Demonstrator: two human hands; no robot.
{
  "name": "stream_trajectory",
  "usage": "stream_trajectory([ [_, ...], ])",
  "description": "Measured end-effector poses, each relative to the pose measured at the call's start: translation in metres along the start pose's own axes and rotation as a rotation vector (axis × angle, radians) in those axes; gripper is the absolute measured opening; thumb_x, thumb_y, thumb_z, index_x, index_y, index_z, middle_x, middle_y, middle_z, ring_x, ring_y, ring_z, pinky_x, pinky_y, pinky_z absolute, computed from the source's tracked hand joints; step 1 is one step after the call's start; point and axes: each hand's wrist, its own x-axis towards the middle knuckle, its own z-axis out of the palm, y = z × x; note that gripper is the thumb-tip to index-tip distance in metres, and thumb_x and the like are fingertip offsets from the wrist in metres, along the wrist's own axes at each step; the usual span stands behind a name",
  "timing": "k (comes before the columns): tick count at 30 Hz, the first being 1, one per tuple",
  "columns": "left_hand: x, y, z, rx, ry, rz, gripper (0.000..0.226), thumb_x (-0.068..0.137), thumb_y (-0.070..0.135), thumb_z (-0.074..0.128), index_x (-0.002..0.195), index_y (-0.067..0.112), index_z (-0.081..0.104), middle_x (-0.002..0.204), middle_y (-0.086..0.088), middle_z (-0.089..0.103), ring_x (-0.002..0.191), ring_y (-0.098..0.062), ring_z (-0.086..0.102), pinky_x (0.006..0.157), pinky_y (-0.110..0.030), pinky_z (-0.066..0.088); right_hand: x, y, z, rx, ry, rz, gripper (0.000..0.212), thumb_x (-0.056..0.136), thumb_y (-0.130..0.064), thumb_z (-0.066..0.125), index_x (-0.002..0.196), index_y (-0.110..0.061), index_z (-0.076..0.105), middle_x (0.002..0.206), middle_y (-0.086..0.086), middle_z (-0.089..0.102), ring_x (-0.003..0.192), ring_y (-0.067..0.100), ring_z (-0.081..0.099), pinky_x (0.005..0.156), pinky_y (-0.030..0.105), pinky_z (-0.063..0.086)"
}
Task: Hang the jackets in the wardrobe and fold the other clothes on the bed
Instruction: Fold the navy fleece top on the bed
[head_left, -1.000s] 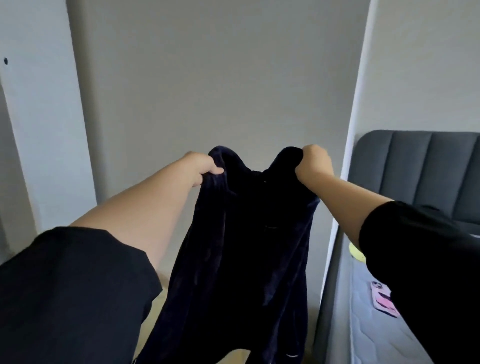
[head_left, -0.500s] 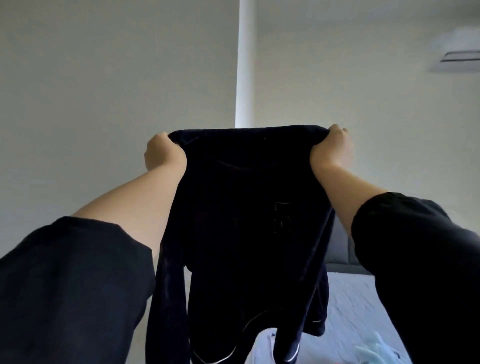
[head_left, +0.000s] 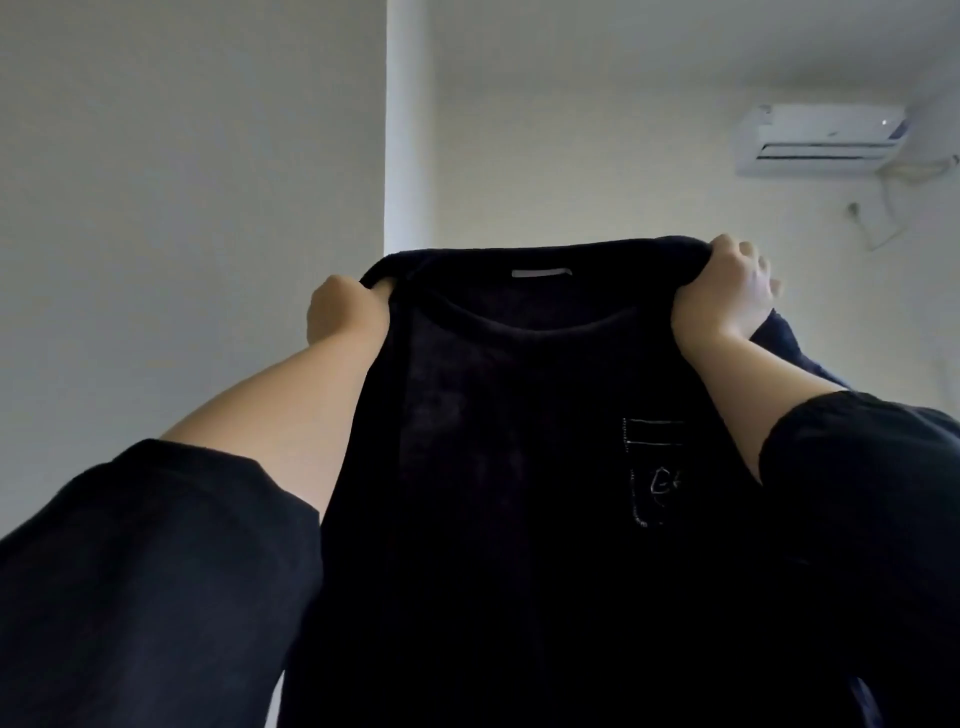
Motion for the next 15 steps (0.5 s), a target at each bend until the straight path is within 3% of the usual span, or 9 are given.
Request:
stream_trajectory([
  [3, -0.013, -0.033, 0.04, 0.156, -0.166, 0.004, 0.047, 0.09, 0.045, 0.056, 0.108, 0.003, 0.06, 0.107, -0.014, 0.063, 0.096, -0.036, 0.059, 0.07, -0.034, 0.039, -0.024, 0.041, 0.027, -0.064, -0.11, -0.007, 0.03, 0.083, 0.006, 0.045, 0.111, -0.002, 0.053, 0.115, 0.021, 0.055, 0.107, 0.037, 0.05, 0.091, 0.042, 0.036],
  [6, -0.034, -0.072, 0.081, 0.311, -0.323, -0.012, 0.029, 0.095, 0.03, 0.051, 0.108, 0.005, 0.059, 0.114, -0.015, 0.062, 0.093, -0.034, 0.056, 0.071, -0.034, 0.038, -0.061, 0.083, 0.06, -0.12, -0.257, -0.013, 0.025, 0.085, 0.007, 0.046, 0.109, 0.004, 0.053, 0.114, 0.024, 0.051, 0.104, 0.039, 0.05, 0.087, 0.043, 0.039],
  [8, -0.052, -0.103, 0.107, 0.449, -0.415, -0.042, 0.014, 0.093, 0.018, 0.051, 0.099, 0.008, 0.057, 0.112, -0.013, 0.062, 0.086, -0.03, 0.053, 0.069, -0.033, 0.039, -0.087, 0.109, 0.083, -0.23, -0.343, -0.019, 0.022, 0.086, 0.004, 0.046, 0.105, 0.005, 0.057, 0.115, 0.023, 0.048, 0.107, 0.038, 0.046, 0.091, 0.043, 0.038],
  [11, -0.085, -0.155, 0.146, 0.639, -0.488, -0.025, 0.007, 0.086, 0.011, 0.053, 0.091, 0.01, 0.057, 0.105, -0.009, 0.062, 0.096, -0.03, 0.058, 0.07, -0.031, 0.042, -0.13, 0.152, 0.119, -0.464, -0.517, -0.068, 0.02, 0.087, -0.002, 0.049, 0.1, 0.001, 0.064, 0.114, 0.021, 0.053, 0.11, 0.036, 0.046, 0.094, 0.042, 0.035],
  [15, -0.134, -0.221, 0.194, 0.773, -0.625, -0.056, 0.006, 0.083, 0.008, 0.052, 0.083, 0.013, 0.049, 0.087, -0.005, 0.052, 0.089, -0.027, 0.055, 0.069, -0.03, 0.041, -0.2, 0.202, 0.164, -0.59, -0.786, -0.039, 0.016, 0.086, 0.0, 0.052, 0.095, 0.0, 0.065, 0.096, 0.02, 0.065, 0.095, 0.036, 0.061, 0.075, 0.035, 0.038],
])
